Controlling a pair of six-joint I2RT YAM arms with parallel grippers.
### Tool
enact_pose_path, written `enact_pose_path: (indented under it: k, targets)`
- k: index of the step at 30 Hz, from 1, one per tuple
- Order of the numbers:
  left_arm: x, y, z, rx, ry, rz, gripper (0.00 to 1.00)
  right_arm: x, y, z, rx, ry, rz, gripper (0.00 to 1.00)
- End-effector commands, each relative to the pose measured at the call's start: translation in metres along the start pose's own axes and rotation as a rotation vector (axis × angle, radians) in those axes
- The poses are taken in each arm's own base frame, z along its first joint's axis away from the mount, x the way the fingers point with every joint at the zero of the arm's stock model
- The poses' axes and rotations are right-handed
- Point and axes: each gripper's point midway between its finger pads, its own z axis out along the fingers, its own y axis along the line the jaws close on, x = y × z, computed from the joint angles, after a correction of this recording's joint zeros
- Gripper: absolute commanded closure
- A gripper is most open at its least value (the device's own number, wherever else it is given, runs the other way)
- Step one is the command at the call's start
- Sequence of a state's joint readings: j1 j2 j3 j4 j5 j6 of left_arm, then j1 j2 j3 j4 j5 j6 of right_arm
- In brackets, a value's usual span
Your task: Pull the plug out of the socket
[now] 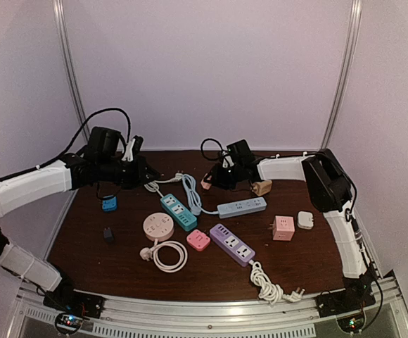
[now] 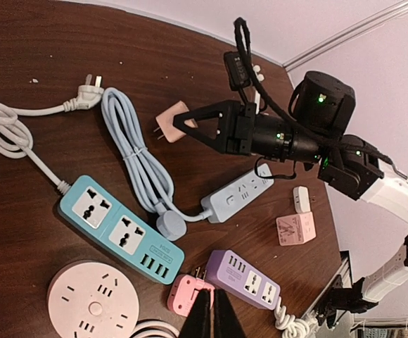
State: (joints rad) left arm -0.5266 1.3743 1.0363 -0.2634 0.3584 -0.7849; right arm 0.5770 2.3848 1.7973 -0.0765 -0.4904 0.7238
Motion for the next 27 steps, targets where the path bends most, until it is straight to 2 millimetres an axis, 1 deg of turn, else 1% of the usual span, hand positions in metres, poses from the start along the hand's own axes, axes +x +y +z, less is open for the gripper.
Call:
enact_pose_path:
  k: [1,8,13,19,24,27]
  targets:
    - [-0.004,-0.004,-0.004,0.008,-0.026,0.025,0.95,0.005,-0.014,0.002,0.038,0.012,0.015,0.63]
    - [-0.005,-0.003,-0.002,0.008,-0.025,0.028,0.95,0.004,-0.019,-0.004,0.057,0.011,0.008,0.53]
    - [-0.004,-0.002,-0.002,0.007,-0.027,0.026,0.95,0.000,-0.027,-0.014,0.101,-0.009,-0.007,0.41]
    - [-0.002,-0.002,0.000,0.017,-0.028,0.014,0.94,-0.005,-0.033,-0.027,0.139,-0.030,-0.023,0.32]
    - [-0.003,-0.001,0.001,0.016,-0.031,0.015,0.93,-0.008,-0.035,-0.035,0.166,-0.043,-0.049,0.29]
    - [-0.004,-0.001,0.001,0.011,-0.036,0.022,0.91,-0.013,-0.032,-0.044,0.186,-0.060,-0.071,0.27]
